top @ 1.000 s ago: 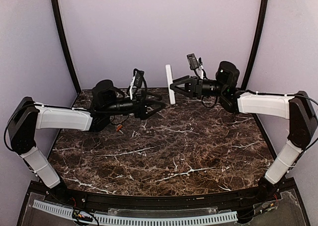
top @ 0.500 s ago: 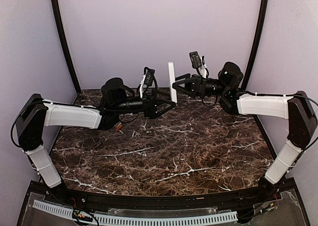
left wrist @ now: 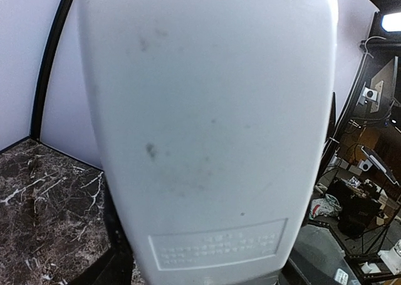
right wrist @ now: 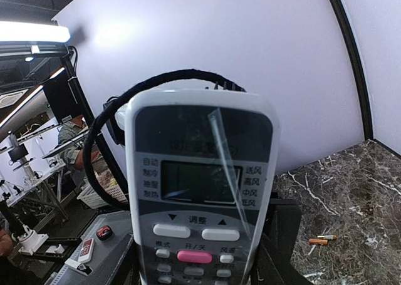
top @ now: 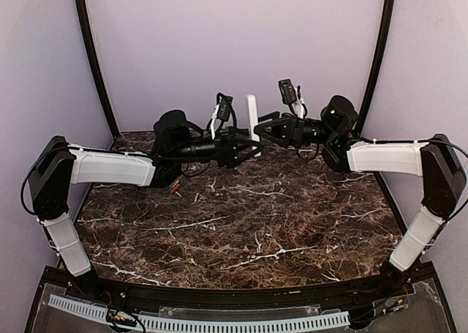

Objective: Load the batteries into the remote control
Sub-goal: Pass from the right arm to the left, then pass from the left arm to the right, then pass from the right arm to the left, then pass from the left arm to the right, then remove the battery cover from the remote control.

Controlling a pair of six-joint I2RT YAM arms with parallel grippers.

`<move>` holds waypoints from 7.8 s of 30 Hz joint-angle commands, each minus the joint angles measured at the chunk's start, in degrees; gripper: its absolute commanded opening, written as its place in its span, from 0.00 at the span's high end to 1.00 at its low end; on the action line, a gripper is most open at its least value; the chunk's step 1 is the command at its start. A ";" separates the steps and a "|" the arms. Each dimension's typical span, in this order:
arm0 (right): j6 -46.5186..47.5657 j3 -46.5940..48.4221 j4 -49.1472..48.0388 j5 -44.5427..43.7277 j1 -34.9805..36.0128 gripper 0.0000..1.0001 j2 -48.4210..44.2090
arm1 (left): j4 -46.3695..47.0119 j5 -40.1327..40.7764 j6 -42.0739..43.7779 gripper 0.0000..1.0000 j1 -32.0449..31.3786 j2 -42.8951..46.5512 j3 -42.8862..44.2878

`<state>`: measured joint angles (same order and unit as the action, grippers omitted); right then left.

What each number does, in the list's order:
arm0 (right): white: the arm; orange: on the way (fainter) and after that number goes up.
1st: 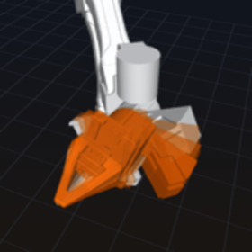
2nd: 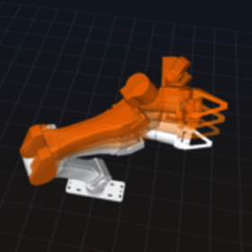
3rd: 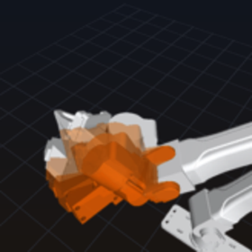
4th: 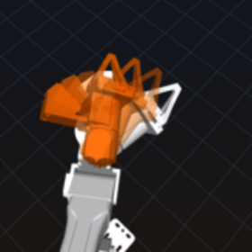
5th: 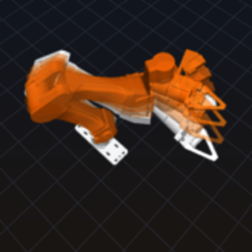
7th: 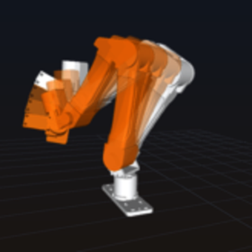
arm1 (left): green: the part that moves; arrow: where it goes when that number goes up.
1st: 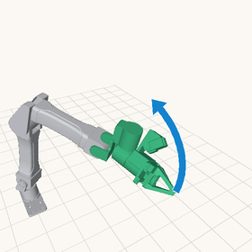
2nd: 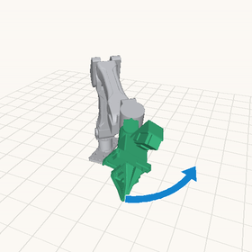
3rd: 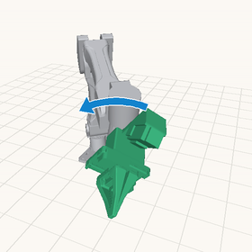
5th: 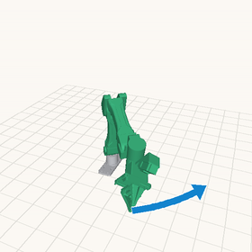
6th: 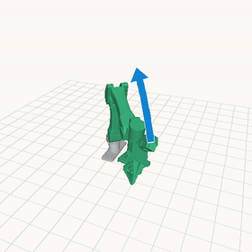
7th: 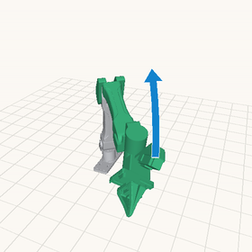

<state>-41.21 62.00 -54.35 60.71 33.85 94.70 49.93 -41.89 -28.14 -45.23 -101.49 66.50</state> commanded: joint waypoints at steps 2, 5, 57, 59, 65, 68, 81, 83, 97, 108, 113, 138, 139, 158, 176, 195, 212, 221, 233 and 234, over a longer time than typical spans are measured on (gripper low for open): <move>-1.42 -0.99 -4.27 0.82 0.43 0.72 0.83 | 3.12 -1.90 -1.48 0.34 -0.29 -0.58 1.29; -1.78 -1.00 -4.33 0.98 0.29 0.70 0.86 | 2.86 -1.71 -1.18 0.41 -0.33 -0.63 1.18; 19.44 12.80 59.70 -32.25 2.98 0.61 -0.84 | -45.94 31.04 30.13 0.69 -4.40 0.80 11.40; 19.21 12.85 59.71 -32.42 2.98 0.65 -0.68 | -46.40 31.71 30.16 0.69 -4.38 0.62 11.64; 18.49 12.38 59.87 -33.62 2.90 0.78 -0.89 | -47.52 32.10 29.90 0.68 -4.39 -0.16 12.49; 18.30 12.18 59.64 -33.56 2.74 0.84 -1.06 | -47.63 32.18 29.90 0.67 -4.40 -0.12 12.58; 15.18 5.09 49.85 -19.76 -4.05 1.00 -5.35 | -43.42 15.02 21.65 0.07 -0.42 5.26 7.79; 15.98 4.30 48.94 -17.44 -4.53 1.00 -5.92 | -40.26 11.95 18.35 0.07 1.32 6.69 4.99; 11.69 -6.68 32.89 -11.52 -4.84 1.00 -9.62 | -18.27 5.05 -6.64 0.29 4.32 5.78 -8.53; -1.87 -18.08 8.68 -16.23 -3.94 1.00 -8.15 | -10.28 10.00 -15.37 0.32 0.52 1.40 -9.93; -5.34 -18.09 3.67 -13.67 -3.41 1.00 -6.19 | -8.69 9.39 -15.07 0.29 -0.11 -0.46 -8.57; -13.69 -19.81 -11.37 -9.29 -2.47 0.99 -1.99 | 13.45 1.80 -23.29 0.88 -0.29 -4.15 -7.75; -13.78 -19.81 -11.51 -9.06 -2.52 0.96 -1.97 | 13.49 1.54 -23.37 0.90 -0.29 -4.15 -7.73; 12.82 -15.86 32.27 3.96 -4.23 0.38 -14.05 | -14.95 -14.81 -5.97 1.00 1.04 1.35 -3.49; 21.87 -9.98 48.70 10.06 -3.12 0.59 -9.12 | -34.76 -14.61 8.33 1.00 0.60 1.82 1.44; 24.07 -7.03 53.55 10.67 -1.52 1.00 -4.34 | -39.75 -11.48 11.94 0.93 0.19 0.95 3.79; 4.22 -18.01 25.33 -0.39 -4.45 1.00 -6.91 | -22.60 6.20 1.78 0.30 5.02 9.29 -10.37; 0.75 -20.36 19.59 -3.59 -4.44 1.00 -7.97 | -24.95 7.46 1.16 0.26 4.06 7.58 -9.16; -0.73 -20.71 17.00 -3.58 -4.32 1.00 -7.10 | -25.18 5.39 0.13 0.46 1.87 3.70 -5.93; -0.76 -20.65 16.99 -3.51 -4.34 1.00 -7.07 | -25.29 5.52 -0.04 0.47 1.63 3.26 -5.59</move>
<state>-41.30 41.85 -33.91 57.32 29.58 88.23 24.73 -35.40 -28.01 -42.83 -97.34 58.54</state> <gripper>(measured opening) 0.145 0.551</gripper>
